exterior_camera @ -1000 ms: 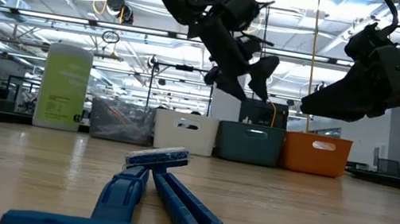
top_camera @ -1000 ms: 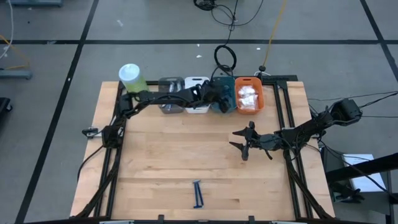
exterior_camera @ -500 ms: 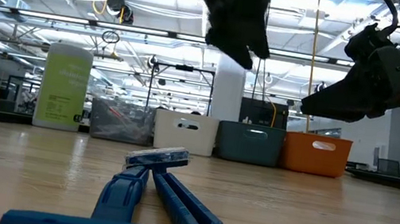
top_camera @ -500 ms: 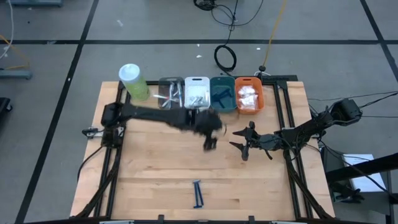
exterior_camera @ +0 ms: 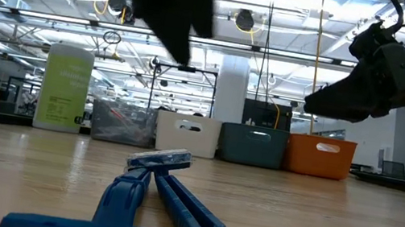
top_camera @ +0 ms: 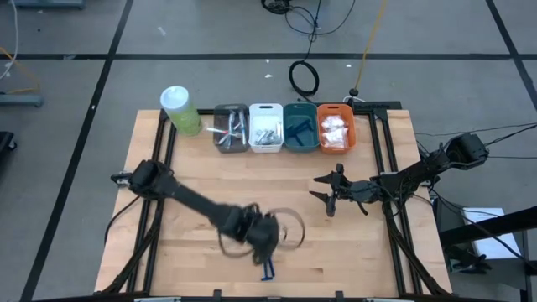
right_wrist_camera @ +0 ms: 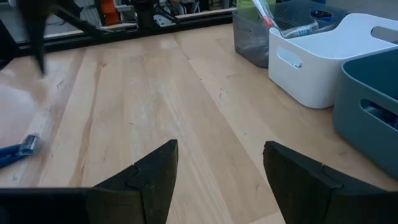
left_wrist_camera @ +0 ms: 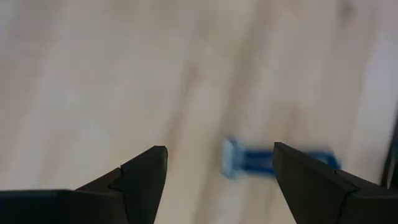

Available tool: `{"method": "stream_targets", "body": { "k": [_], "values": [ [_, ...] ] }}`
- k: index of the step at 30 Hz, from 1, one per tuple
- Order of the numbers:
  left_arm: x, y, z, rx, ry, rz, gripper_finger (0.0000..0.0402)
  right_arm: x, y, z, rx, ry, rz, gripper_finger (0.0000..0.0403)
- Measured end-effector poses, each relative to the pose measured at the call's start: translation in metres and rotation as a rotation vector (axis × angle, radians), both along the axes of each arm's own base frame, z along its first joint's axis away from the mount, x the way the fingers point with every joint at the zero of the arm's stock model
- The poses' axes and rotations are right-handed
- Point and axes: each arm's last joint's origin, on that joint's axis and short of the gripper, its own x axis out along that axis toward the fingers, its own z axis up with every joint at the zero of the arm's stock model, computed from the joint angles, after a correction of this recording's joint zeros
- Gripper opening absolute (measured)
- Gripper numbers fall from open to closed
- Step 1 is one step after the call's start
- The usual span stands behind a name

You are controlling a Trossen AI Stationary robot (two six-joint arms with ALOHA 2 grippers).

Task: Pick & Place Travel size toiletries
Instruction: Put the blue razor into the blue bin

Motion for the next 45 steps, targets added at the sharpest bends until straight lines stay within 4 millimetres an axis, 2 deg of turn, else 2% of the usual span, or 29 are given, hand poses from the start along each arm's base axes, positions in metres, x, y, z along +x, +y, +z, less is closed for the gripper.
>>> {"method": "stream_targets", "body": {
  "k": [3,6,11,16,21,29,38,45],
  "values": [
    [-0.013,-0.028,-0.017,0.000,-0.002,-0.159,0.0280,0.000,0.000,0.000,0.001,-0.004,0.000,0.0224],
    [-0.020,-0.050,-0.033,-0.059,-0.074,-0.272,0.0280,0.000,0.000,0.001,0.003,-0.005,0.002,0.0224],
    [-0.026,-0.059,-0.056,-0.092,-0.184,-0.304,0.0280,0.000,0.000,0.001,0.013,-0.009,-0.001,0.0224],
    [-0.029,-0.063,-0.068,-0.116,-0.258,-0.381,0.0280,0.000,0.000,0.001,0.014,-0.009,0.000,0.0224],
    [-0.029,-0.054,-0.079,-0.226,-0.252,-0.336,0.0280,0.000,0.000,0.001,0.027,-0.012,-0.003,0.0224],
    [-0.025,-0.041,-0.084,-0.241,-0.229,-0.222,0.0280,0.000,0.000,0.001,0.027,-0.012,-0.003,0.0224],
    [-0.026,0.000,-0.096,-0.055,-0.089,0.096,0.0280,0.000,0.000,0.000,0.026,-0.009,-0.003,0.0224],
    [-0.021,0.032,-0.099,0.021,-0.043,0.265,0.0280,0.000,0.000,0.000,0.025,-0.004,-0.003,0.0224]
  ]
}}
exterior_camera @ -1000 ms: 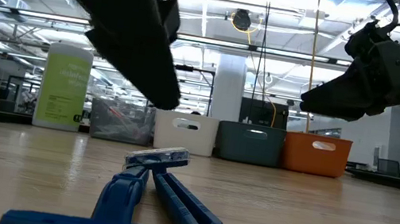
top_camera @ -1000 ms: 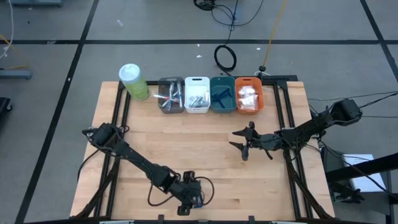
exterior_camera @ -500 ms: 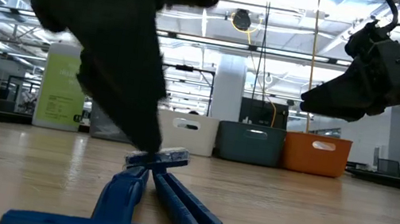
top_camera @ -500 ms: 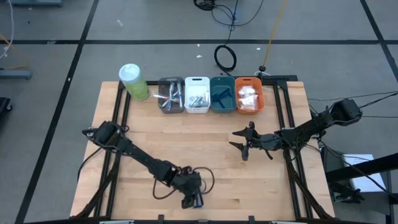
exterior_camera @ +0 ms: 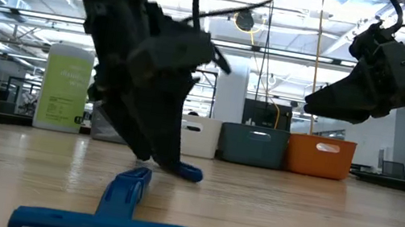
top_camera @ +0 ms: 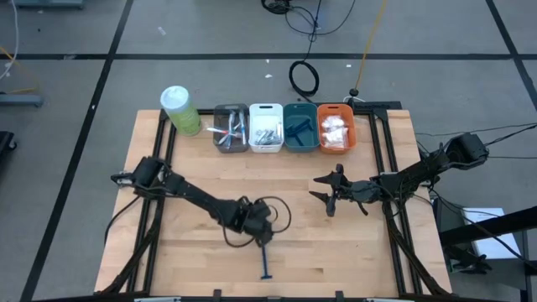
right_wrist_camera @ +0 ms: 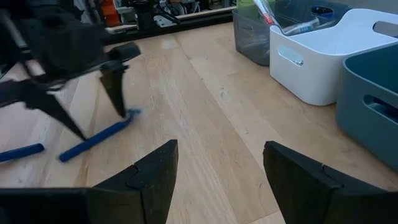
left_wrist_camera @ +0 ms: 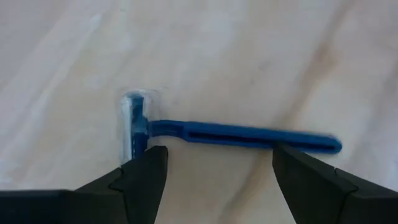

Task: Pick & Place Travel size toiletries
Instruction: Put the blue razor into the blue bin

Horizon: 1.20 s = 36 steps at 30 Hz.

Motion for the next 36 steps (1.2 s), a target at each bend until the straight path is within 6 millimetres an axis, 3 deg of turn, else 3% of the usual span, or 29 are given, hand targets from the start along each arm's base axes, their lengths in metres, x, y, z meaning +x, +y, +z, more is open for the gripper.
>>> {"method": "stream_targets", "body": {
  "k": [7,14,19,23,29,36],
  "values": [
    [0.005,0.026,0.002,-0.086,0.031,0.137,0.0280,0.000,0.000,0.000,0.000,0.000,0.000,0.0224],
    [0.000,0.040,0.004,-0.071,0.172,0.125,0.0280,0.000,0.000,0.000,0.000,0.000,0.000,0.0224],
    [-0.006,0.035,0.016,-0.033,0.312,-0.001,0.0280,0.000,0.000,0.000,-0.007,0.003,0.002,0.0224],
    [-0.014,0.034,0.036,0.036,0.440,0.118,0.0270,0.000,0.000,-0.001,-0.010,0.012,0.002,0.0224],
    [-0.009,0.021,0.069,0.128,0.367,0.200,0.0227,0.000,0.000,-0.001,-0.012,0.017,0.001,0.0224],
    [-0.012,0.008,0.063,0.101,0.347,0.178,0.0195,0.000,0.000,-0.001,-0.012,0.017,0.001,0.0224]
  ]
}}
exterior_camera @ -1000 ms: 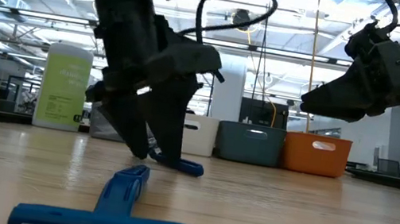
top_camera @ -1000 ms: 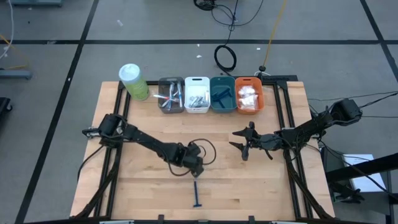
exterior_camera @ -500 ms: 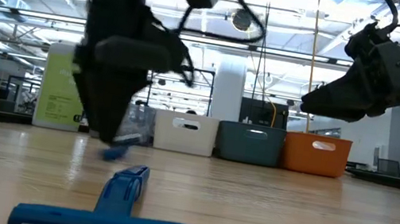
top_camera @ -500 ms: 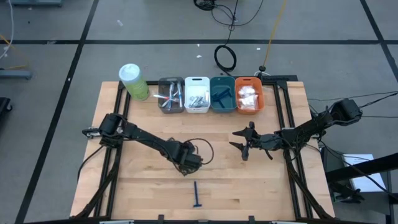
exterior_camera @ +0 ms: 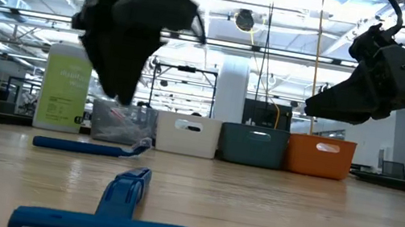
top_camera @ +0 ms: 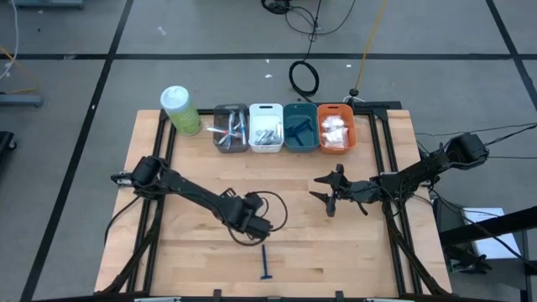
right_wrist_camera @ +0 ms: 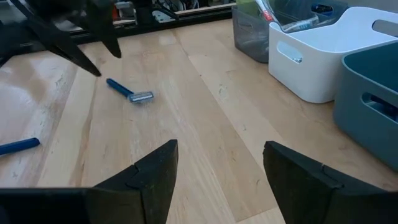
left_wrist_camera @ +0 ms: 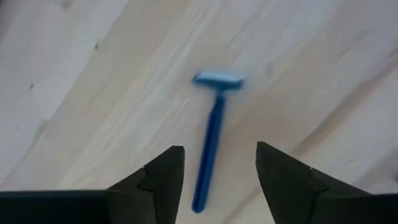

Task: Pick & Place Travel size toiletries
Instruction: Put the blue razor into the blue bin

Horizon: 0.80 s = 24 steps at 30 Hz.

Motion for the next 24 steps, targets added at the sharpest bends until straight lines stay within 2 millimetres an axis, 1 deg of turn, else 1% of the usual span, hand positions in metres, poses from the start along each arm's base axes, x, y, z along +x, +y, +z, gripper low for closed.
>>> {"method": "stream_targets", "body": {
  "k": [6,9,11,18,21,24],
  "values": [
    [-0.018,0.007,-0.029,0.041,0.118,-0.041,0.0195,0.000,0.000,-0.001,-0.003,0.008,0.000,0.0224],
    [-0.025,0.010,-0.045,0.045,0.147,-0.094,0.0203,0.000,0.000,-0.001,-0.002,0.008,0.000,0.0224],
    [-0.028,0.012,-0.051,0.037,0.156,-0.109,0.0206,0.000,0.000,-0.001,-0.002,0.007,0.000,0.0224],
    [-0.028,0.017,-0.052,0.007,0.181,-0.111,0.0194,0.000,0.000,-0.001,-0.002,0.007,0.001,0.0224],
    [-0.030,0.019,-0.046,-0.005,0.187,-0.115,0.0187,0.000,0.000,-0.001,-0.002,0.008,0.001,0.0224],
    [-0.032,0.022,-0.031,-0.010,0.139,-0.102,0.0185,0.000,0.000,-0.001,-0.003,0.010,0.001,0.0224]
  ]
}}
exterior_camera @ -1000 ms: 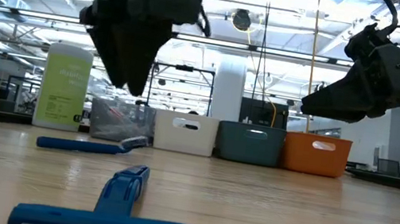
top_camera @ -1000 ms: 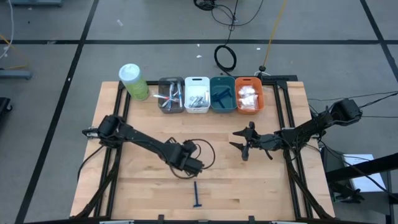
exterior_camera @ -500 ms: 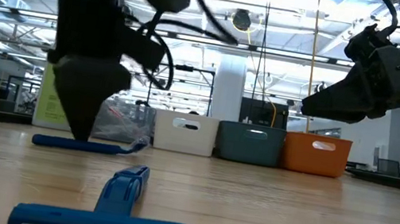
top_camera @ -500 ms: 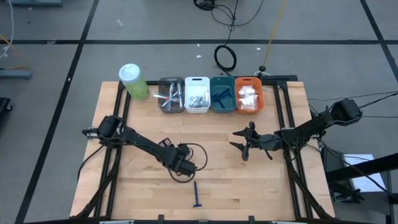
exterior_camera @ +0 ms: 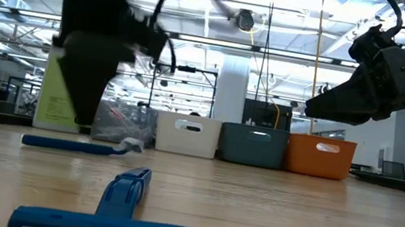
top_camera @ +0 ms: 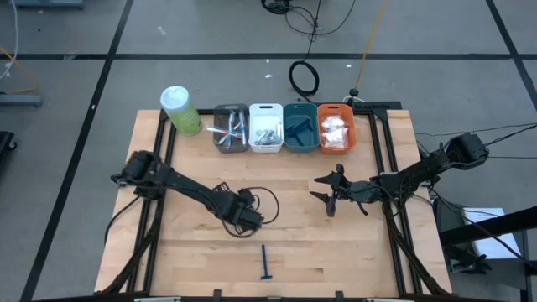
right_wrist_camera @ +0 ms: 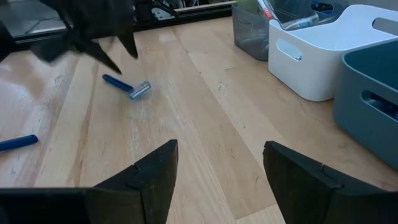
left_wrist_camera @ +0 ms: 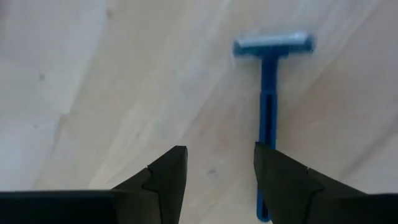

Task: Pick & Place Travel size toiletries
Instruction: Put the blue razor into the blue bin

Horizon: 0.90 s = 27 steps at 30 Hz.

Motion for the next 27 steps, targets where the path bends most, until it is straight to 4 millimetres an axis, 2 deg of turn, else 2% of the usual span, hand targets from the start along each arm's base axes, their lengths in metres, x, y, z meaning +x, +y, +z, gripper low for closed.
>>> {"method": "stream_targets", "body": {
  "k": [4,8,14,20,27],
  "values": [
    [-0.003,0.001,0.023,-0.012,-0.100,0.004,0.0184,0.000,0.000,-0.001,-0.003,0.011,0.000,0.0224],
    [-0.002,-0.004,0.027,-0.031,-0.141,-0.028,0.0184,0.000,0.000,-0.001,-0.003,0.011,0.000,0.0224],
    [0.006,-0.012,0.005,-0.129,-0.213,-0.110,0.0184,0.000,0.000,-0.001,-0.003,0.011,0.000,0.0224],
    [-0.007,-0.005,-0.016,-0.124,-0.176,-0.058,0.0184,0.000,0.000,-0.001,-0.003,0.011,0.000,0.0224],
    [-0.014,-0.002,-0.039,-0.176,-0.262,-0.055,0.0184,0.000,0.000,-0.001,-0.003,0.011,0.000,0.0224]
  ]
}}
